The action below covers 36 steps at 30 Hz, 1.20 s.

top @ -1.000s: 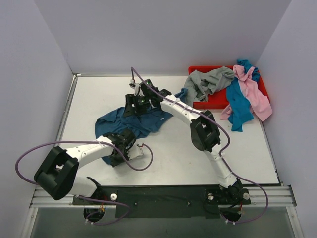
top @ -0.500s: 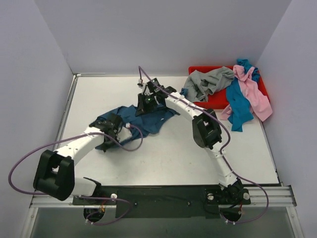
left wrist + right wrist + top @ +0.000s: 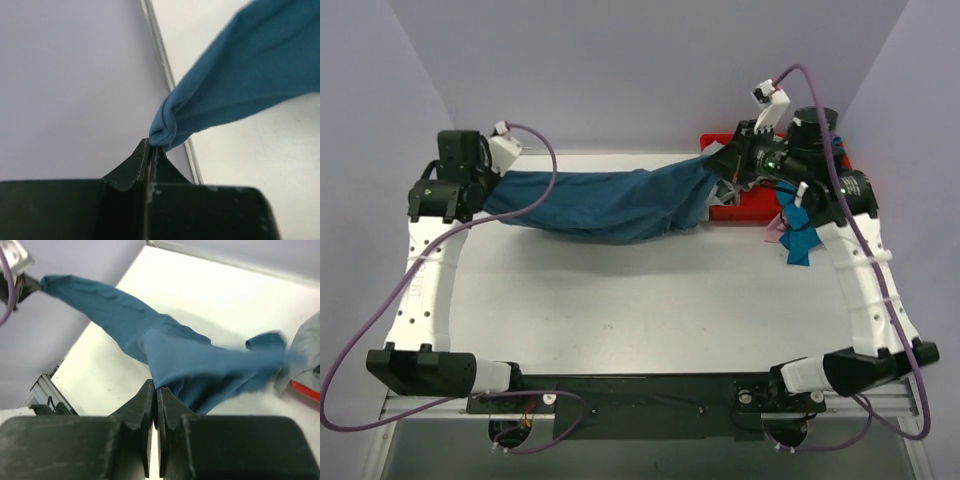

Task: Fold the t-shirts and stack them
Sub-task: Flatten out the tshirt

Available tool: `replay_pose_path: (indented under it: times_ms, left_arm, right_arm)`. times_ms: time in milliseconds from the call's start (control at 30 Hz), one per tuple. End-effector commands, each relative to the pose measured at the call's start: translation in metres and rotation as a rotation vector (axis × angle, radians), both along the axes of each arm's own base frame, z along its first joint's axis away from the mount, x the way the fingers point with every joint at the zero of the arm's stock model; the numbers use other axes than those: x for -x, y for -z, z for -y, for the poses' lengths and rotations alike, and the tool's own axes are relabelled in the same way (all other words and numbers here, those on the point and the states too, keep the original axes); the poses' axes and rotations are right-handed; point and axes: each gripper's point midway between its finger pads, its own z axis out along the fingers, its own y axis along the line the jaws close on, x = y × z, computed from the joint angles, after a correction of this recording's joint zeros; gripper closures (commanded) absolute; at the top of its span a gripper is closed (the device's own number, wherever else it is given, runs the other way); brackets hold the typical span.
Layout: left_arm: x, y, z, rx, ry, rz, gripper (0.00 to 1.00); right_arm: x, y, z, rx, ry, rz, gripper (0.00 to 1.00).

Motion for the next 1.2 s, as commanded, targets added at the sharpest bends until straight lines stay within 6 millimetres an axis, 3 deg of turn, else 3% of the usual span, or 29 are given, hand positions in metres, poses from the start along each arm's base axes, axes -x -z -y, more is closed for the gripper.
replay_pose_path:
  times_ms: [0, 100, 233, 400, 500, 600, 733, 800, 833, 867, 933, 967, 1000, 1033, 1067, 1100, 1133, 1167]
  left_arm:
    - [0.009, -0.097, -0.005, -0.005, -0.016, 0.214, 1.0]
    - [0.019, -0.149, -0.015, -0.04, -0.059, 0.356, 1.0]
    - [0.043, -0.208, -0.025, -0.069, -0.102, 0.528, 1.0]
    - [0.08, -0.277, -0.046, -0.167, -0.222, 0.724, 1.0]
    - [0.089, -0.301, -0.052, -0.222, -0.253, 0.783, 1.0]
    - [0.093, -0.304, -0.058, -0.247, -0.299, 0.786, 1.0]
    - [0.088, -0.289, -0.059, -0.2, -0.309, 0.744, 1.0]
    - [0.072, -0.271, -0.056, -0.168, -0.289, 0.696, 1.0]
    - [0.059, -0.257, -0.053, -0.154, -0.272, 0.664, 1.0]
    - [0.049, -0.254, -0.052, -0.145, -0.268, 0.666, 1.0]
    - [0.019, -0.234, -0.047, -0.137, -0.229, 0.626, 1.0]
    - [0.008, -0.233, -0.045, -0.127, -0.213, 0.629, 1.0]
    - [-0.012, -0.226, -0.044, -0.123, -0.205, 0.614, 1.0]
    - [-0.021, -0.231, -0.043, -0.112, -0.191, 0.634, 1.0]
    - [-0.039, -0.228, -0.043, -0.111, -0.187, 0.635, 1.0]
    - [-0.044, -0.241, -0.044, -0.103, -0.185, 0.675, 1.0]
    - [-0.067, -0.23, -0.044, -0.104, -0.182, 0.647, 1.0]
    - [-0.079, -0.24, -0.044, -0.096, -0.181, 0.68, 1.0]
  right_arm:
    - [0.038, -0.044, 0.018, 0.047, -0.036, 0.151, 1.0]
    - [0.062, -0.09, 0.034, 0.04, -0.01, 0.292, 1.0]
    - [0.114, -0.14, 0.049, 0.024, 0.002, 0.474, 1.0]
    - [0.156, -0.183, 0.062, -0.007, 0.035, 0.62, 1.0]
    - [0.162, -0.202, 0.066, -0.016, 0.051, 0.677, 1.0]
    - [0.159, -0.215, 0.063, -0.013, 0.034, 0.716, 1.0]
    - [0.133, -0.218, 0.05, -0.029, -0.01, 0.713, 1.0]
    - [0.105, -0.213, 0.045, -0.024, -0.006, 0.689, 1.0]
    - [0.079, -0.203, 0.042, -0.019, 0.012, 0.643, 1.0]
    - [0.072, -0.21, 0.042, -0.029, 0.019, 0.656, 1.0]
    - [0.017, -0.19, 0.03, -0.04, 0.005, 0.569, 1.0]
    - [0.013, -0.202, 0.032, -0.071, 0.011, 0.581, 1.0]
    - [-0.019, -0.19, 0.028, -0.082, 0.016, 0.542, 1.0]
    - [-0.023, -0.21, 0.031, -0.129, 0.033, 0.579, 1.0]
    - [-0.048, -0.2, 0.027, -0.171, 0.036, 0.527, 1.0]
    - [-0.059, -0.213, 0.031, -0.201, 0.053, 0.579, 1.0]
    - [-0.073, -0.213, 0.029, -0.258, 0.062, 0.558, 1.0]
    - [-0.083, -0.223, 0.031, -0.29, 0.064, 0.62, 1.0]
